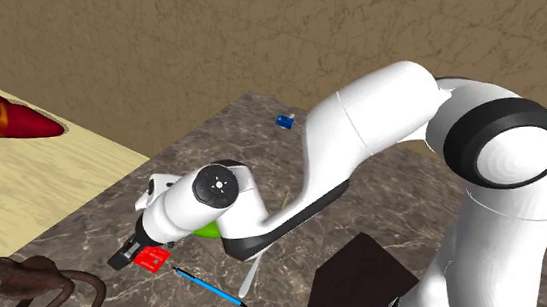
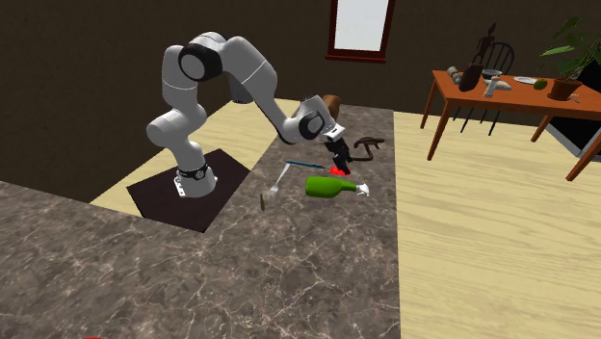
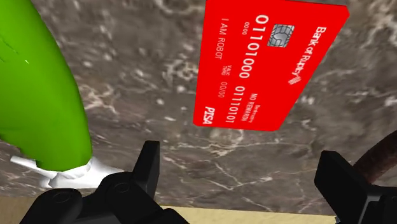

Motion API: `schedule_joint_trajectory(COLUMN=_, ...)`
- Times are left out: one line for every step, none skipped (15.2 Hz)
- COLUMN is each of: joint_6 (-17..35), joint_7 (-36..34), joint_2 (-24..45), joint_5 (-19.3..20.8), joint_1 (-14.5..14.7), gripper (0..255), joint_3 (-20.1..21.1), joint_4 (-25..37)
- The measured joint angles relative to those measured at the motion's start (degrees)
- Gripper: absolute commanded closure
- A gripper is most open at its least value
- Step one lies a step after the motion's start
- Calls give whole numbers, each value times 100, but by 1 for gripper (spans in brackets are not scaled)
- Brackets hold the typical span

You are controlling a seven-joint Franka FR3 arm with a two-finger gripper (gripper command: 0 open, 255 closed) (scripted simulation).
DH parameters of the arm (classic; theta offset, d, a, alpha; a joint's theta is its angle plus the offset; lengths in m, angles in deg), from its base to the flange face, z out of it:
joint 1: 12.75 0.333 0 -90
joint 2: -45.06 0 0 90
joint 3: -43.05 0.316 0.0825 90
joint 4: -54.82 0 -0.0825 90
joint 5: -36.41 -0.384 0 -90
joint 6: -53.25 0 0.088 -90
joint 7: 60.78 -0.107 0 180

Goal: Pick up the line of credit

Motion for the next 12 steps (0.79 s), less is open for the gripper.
schedule_joint_trajectory(joint_6=36, joint_7=-127, joint_2=63, joint_5=127, joint_1=68, gripper=0, joint_3=-80, joint_4=30)
schedule_joint_trajectory(joint_6=79, joint_7=-281, joint_2=142, joint_5=278, joint_1=151, gripper=0, joint_3=-180, joint_4=72)
schedule_joint_trajectory(joint_6=104, joint_7=-369, joint_2=182, joint_5=364, joint_1=196, gripper=0, joint_3=-233, joint_4=89)
schedule_joint_trajectory(joint_6=122, joint_7=-422, joint_2=200, joint_5=417, joint_1=221, gripper=255, joint_3=-266, joint_4=93)
schedule_joint_trajectory(joint_6=182, joint_7=-450, joint_2=190, joint_5=446, joint_1=237, gripper=255, joint_3=-276, joint_4=104)
schedule_joint_trajectory(joint_6=177, joint_7=-473, joint_2=182, joint_5=464, joint_1=247, gripper=255, joint_3=-287, joint_4=113)
schedule_joint_trajectory(joint_6=169, joint_7=-491, joint_2=180, joint_5=477, joint_1=257, gripper=255, joint_3=-294, joint_4=115)
schedule_joint_trajectory(joint_6=172, joint_7=-518, joint_2=180, joint_5=501, joint_1=269, gripper=255, joint_3=-307, joint_4=116)
schedule_joint_trajectory(joint_6=178, joint_7=-530, joint_2=187, joint_5=517, joint_1=276, gripper=255, joint_3=-316, joint_4=126)
schedule_joint_trajectory(joint_6=187, joint_7=-544, joint_2=190, joint_5=534, joint_1=282, gripper=255, joint_3=-325, joint_4=131)
schedule_joint_trajectory(joint_6=199, joint_7=-542, joint_2=189, joint_5=537, joint_1=277, gripper=255, joint_3=-326, joint_4=128)
schedule_joint_trajectory(joint_6=216, joint_7=-548, joint_2=187, joint_5=550, joint_1=275, gripper=255, joint_3=-333, joint_4=122)
